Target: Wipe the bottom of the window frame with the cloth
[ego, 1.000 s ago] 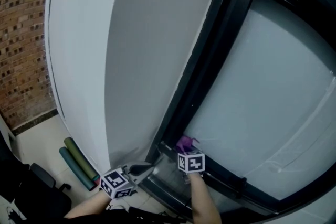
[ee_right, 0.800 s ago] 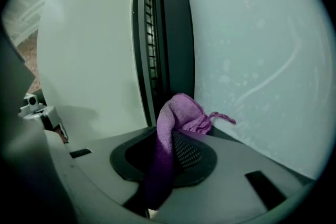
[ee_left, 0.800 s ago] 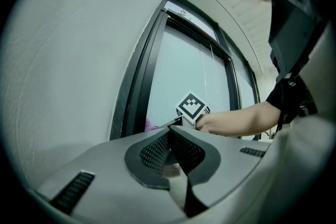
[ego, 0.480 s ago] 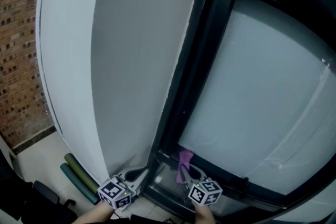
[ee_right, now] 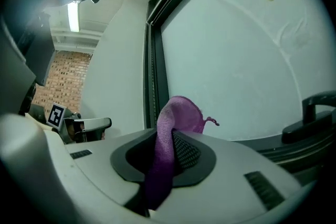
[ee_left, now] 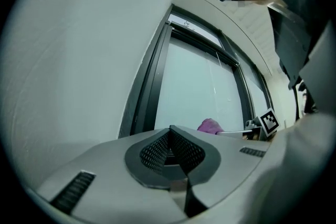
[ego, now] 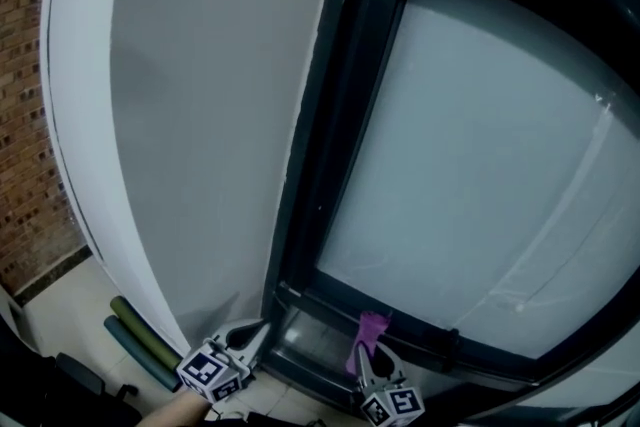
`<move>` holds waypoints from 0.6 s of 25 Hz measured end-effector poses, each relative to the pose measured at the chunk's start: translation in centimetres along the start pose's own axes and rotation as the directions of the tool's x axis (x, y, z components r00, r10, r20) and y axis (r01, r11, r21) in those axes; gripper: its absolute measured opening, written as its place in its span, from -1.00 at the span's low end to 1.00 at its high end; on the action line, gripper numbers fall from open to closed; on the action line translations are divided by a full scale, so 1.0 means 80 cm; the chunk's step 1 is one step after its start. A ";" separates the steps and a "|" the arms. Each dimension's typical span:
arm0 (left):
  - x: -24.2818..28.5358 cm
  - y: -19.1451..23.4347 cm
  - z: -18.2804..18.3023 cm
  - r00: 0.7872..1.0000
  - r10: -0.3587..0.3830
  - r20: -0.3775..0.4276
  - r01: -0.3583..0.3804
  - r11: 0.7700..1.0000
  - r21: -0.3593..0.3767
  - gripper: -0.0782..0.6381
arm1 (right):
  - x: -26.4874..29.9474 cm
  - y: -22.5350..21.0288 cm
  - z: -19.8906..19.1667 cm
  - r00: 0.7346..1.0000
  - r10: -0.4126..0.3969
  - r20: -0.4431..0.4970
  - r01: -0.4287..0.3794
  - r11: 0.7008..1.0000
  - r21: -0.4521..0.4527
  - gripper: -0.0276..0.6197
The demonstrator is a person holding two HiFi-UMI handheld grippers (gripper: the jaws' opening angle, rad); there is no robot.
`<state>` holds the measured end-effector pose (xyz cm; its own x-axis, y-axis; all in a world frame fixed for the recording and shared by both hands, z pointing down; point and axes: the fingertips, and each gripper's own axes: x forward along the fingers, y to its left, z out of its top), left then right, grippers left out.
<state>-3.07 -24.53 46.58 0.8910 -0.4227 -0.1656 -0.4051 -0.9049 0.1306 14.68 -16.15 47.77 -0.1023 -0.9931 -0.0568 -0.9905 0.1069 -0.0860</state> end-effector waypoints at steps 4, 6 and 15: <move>0.001 0.008 -0.004 0.999 0.014 0.029 -0.014 1.000 0.013 -0.78 | -0.007 0.009 0.003 1.000 -0.001 0.005 0.001 1.000 -0.009 -0.70; 0.000 0.005 0.001 1.000 0.017 0.021 -0.016 1.000 -0.006 -0.78 | -0.009 0.013 0.003 1.000 -0.007 0.020 0.007 0.999 -0.031 -0.70; -0.007 0.012 0.008 0.993 0.049 0.112 -0.050 0.999 0.010 -0.78 | -0.006 0.021 0.001 0.999 0.019 0.030 -0.018 0.999 -0.035 -0.70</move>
<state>-4.08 -25.20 46.19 0.8417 -0.4692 -0.2674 -0.4511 -0.8830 0.1294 13.08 -15.50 47.56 -0.1183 -0.9891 -0.0878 -0.9912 0.1230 -0.0500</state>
